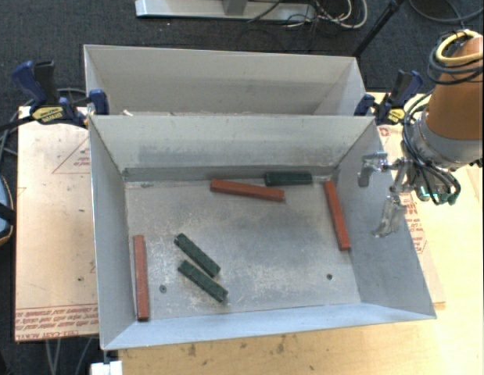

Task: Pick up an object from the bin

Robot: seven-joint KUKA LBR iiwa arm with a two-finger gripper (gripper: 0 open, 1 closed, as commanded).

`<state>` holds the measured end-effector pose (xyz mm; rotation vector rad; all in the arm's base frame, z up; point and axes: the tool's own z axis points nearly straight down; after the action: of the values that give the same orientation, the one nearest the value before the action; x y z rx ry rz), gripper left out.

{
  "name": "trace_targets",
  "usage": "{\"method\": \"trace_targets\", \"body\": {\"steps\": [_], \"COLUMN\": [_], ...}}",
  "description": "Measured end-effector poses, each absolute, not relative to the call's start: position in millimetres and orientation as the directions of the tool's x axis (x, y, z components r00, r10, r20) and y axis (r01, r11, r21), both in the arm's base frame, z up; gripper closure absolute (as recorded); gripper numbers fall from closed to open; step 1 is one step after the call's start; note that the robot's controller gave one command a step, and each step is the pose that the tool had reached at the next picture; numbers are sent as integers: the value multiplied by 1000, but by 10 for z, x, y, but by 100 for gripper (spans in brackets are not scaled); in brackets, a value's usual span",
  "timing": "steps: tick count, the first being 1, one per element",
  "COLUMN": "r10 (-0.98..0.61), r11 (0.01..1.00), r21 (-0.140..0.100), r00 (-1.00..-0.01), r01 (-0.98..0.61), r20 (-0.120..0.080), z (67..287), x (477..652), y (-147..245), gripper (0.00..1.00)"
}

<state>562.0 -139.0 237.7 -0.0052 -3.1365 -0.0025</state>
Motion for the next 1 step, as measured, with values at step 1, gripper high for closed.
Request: {"method": "trace_targets", "body": {"steps": [1], "r10": [1], "r11": [1000], "r21": [0], "r00": [-1000], "r01": [1], "r20": [-2], "z": [2416], "x": [5636], "y": [-1385], "gripper": [0]}}
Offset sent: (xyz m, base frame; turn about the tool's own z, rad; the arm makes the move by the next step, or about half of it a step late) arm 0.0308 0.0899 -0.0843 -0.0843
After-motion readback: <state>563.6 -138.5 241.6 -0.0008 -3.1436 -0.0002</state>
